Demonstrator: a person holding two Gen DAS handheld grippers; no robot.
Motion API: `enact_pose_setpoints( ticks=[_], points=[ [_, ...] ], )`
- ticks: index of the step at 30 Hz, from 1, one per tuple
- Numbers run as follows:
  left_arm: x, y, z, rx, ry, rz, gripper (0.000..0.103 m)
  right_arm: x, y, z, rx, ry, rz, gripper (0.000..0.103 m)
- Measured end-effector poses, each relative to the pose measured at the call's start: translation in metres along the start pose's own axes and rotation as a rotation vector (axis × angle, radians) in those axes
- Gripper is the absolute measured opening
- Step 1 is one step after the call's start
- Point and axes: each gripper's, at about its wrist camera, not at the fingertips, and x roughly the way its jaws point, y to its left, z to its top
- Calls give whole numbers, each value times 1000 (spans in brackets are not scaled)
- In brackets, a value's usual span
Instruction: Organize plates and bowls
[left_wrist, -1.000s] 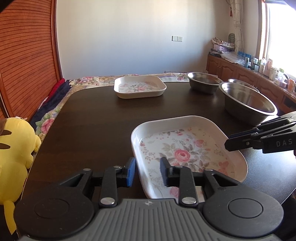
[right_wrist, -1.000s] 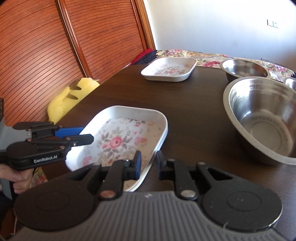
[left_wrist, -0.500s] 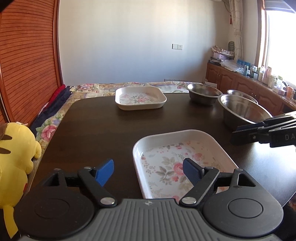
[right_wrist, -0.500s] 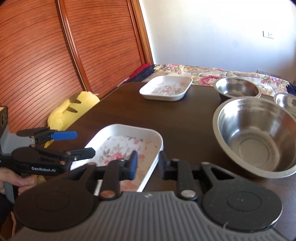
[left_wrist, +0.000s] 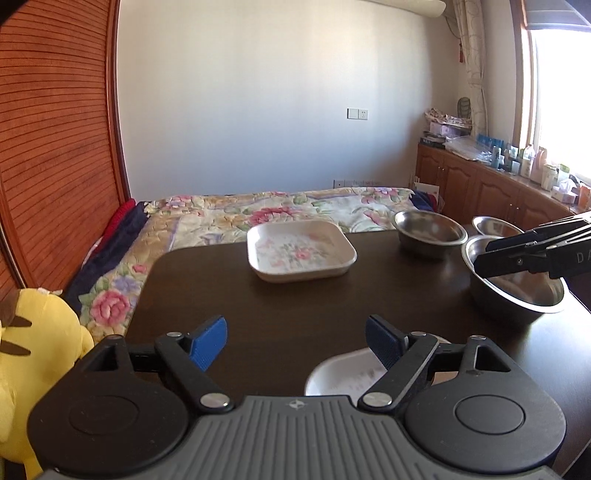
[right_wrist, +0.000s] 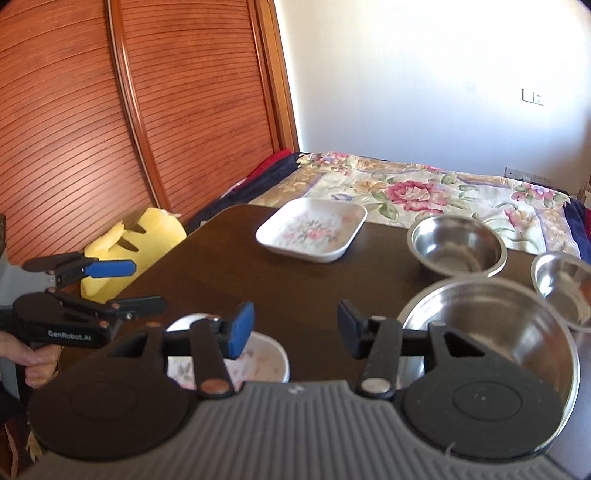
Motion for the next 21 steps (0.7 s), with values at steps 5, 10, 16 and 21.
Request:
enact_pose_setpoints(
  ticks=[5,10,16,21],
  points=[
    [10,8,14,16,2,3,84,12,-7,18,3,5,-3,52],
    [25,16,26,14,3,2,84,29,-15,35,9,20,-3,52],
    [48,22,42,3,10,-8,84,55,-28,56,33,35,-1,53],
    [69,26,59,-4,7,-23,83,77,-33,70,30,52,5,52]
  ],
)
